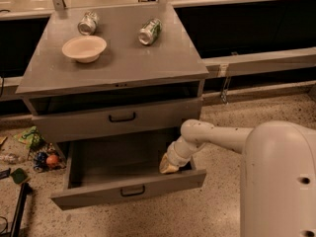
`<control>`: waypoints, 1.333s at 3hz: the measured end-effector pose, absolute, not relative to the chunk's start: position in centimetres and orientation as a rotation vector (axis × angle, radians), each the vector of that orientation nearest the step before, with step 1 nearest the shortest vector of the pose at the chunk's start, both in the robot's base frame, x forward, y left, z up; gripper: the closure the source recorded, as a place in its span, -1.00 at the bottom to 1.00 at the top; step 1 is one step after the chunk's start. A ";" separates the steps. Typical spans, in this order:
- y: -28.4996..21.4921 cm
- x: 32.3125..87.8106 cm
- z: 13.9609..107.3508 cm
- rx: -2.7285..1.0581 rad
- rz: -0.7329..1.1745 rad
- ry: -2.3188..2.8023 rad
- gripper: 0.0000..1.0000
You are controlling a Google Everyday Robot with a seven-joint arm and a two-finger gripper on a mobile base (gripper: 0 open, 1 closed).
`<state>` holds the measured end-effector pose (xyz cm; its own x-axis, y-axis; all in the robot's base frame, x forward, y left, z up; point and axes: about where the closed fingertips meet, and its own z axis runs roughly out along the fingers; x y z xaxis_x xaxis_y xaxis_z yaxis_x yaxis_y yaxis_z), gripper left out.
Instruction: Open middle drawer
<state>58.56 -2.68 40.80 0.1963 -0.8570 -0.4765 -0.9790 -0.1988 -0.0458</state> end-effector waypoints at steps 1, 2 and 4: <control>-2.8 55.4 41.1 -2.142 0.569 1.763 1.00; -2.1 52.7 41.4 -2.156 0.637 1.774 1.00; -0.6 55.5 46.6 -2.029 0.492 1.708 1.00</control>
Offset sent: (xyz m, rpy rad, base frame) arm -0.0871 0.0112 0.0138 0.0074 0.1661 0.0216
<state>55.45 -0.58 46.58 0.1741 -0.8281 -0.5329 -0.9847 -0.1403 -0.1037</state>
